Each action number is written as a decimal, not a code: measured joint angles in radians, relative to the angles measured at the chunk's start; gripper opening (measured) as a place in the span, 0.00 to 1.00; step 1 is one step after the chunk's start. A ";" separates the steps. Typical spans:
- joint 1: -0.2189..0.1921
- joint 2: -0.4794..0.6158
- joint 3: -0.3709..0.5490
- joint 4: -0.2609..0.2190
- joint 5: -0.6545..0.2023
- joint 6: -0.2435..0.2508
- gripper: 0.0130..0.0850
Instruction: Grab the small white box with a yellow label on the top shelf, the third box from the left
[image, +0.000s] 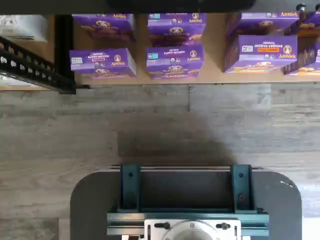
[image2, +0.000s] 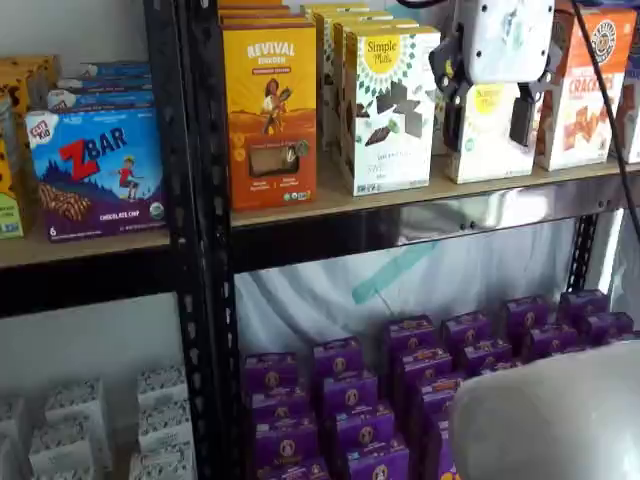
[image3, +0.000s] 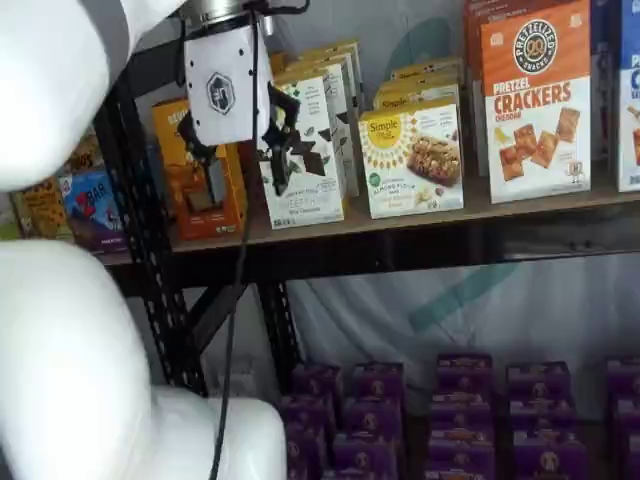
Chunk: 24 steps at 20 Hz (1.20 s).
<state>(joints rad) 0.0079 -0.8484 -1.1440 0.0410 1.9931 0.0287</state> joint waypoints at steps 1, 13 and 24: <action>-0.004 0.006 -0.005 0.005 0.010 -0.002 1.00; -0.010 -0.024 0.037 -0.032 -0.086 -0.021 1.00; -0.220 0.063 0.053 -0.048 -0.329 -0.224 1.00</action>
<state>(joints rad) -0.2120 -0.7851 -1.0913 -0.0073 1.6641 -0.1956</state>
